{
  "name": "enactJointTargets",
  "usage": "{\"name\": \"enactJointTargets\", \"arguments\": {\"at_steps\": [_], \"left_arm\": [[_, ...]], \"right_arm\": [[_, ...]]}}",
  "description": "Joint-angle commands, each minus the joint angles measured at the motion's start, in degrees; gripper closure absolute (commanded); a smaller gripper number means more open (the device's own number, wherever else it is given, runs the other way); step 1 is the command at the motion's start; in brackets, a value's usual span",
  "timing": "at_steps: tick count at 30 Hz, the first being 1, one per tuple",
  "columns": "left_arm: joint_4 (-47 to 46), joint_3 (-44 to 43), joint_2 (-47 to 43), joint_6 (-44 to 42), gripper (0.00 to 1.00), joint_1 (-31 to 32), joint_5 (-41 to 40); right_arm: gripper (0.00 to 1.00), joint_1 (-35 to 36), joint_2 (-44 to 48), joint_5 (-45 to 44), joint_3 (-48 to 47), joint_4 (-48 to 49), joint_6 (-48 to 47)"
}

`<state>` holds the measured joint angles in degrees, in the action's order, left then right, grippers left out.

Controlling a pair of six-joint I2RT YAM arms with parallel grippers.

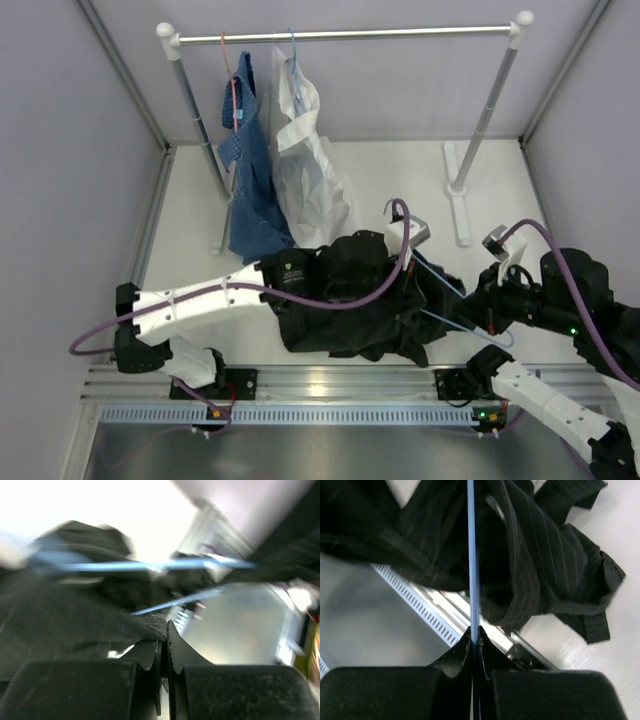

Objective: Place the shirt on the hanger

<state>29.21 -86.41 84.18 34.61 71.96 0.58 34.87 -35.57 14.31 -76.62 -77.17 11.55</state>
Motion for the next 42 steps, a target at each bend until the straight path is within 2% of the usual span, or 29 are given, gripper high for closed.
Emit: {"name": "enactJointTargets", "arguments": {"at_steps": [1, 3, 4, 7, 12, 13, 16, 19, 21, 25, 29, 34, 38, 42], "left_arm": [[-1.4, -4.6, -3.0, -5.1, 1.00, 5.2, 0.7], [-1.4, -3.6, -4.5, -3.4, 1.00, 5.3, -5.1], [-1.4, -3.0, -5.2, -2.9, 1.00, 5.3, -7.0], [-1.4, -0.7, -8.0, -1.9, 1.00, 5.3, -11.1], [2.8, -0.6, -10.4, -2.6, 1.00, 5.3, -17.1], [4.2, -0.9, -10.4, -2.7, 1.00, 5.3, -20.6], [9.3, -1.8, -10.3, -3.8, 1.00, 5.3, -24.4], [9.7, -2.4, -9.4, -7.8, 1.00, 5.3, -20.0], [9.7, -3.1, -8.9, -10.5, 1.00, 5.4, -13.1], [9.6, -2.1, -9.8, -16.1, 1.00, 7.0, -7.8], [10.1, 0.1, -13.6, -16.8, 1.00, 7.9, -9.1], [15.1, 0.0, -16.1, -16.2, 1.00, 7.9, -17.1], [18.6, -2.9, -14.7, -17.2, 1.00, 7.9, -19.7], [19.9, -6.9, -11.5, -20.7, 1.00, 7.9, -18.0]], "right_arm": [[1.00, 0.7, 3.9, -0.1, 1.7, 10.5, 0.9], [1.00, 0.7, 7.8, 0.3, 4.9, 16.8, 3.6], [1.00, 0.7, 12.0, 2.0, 8.8, 23.4, 4.5], [1.00, 0.7, 18.2, 4.7, 15.4, 32.2, 5.9], [1.00, 0.7, 21.2, 5.9, 18.3, 32.7, 3.0], [1.00, 0.7, 21.9, 7.2, 19.5, 32.9, 2.7], [1.00, 0.7, 24.6, 11.3, 23.5, 34.5, 2.0], [1.00, 0.7, 25.5, 16.3, 28.3, 37.5, 2.4], [1.00, 0.8, 25.8, 18.0, 30.2, 40.7, 3.2], [1.00, 0.7, 27.1, 19.4, 34.2, 46.5, 5.0], [1.00, 0.8, 26.0, 17.3, 35.5, 47.8, 4.8], [1.00, 0.7, 23.2, 16.5, 38.1, 52.6, 7.5], [1.00, 0.7, 25.3, 18.0, 43.7, 68.3, 12.9], [1.00, 0.7, 22.8, 17.1, 46.3, 74.7, 14.0]]}}
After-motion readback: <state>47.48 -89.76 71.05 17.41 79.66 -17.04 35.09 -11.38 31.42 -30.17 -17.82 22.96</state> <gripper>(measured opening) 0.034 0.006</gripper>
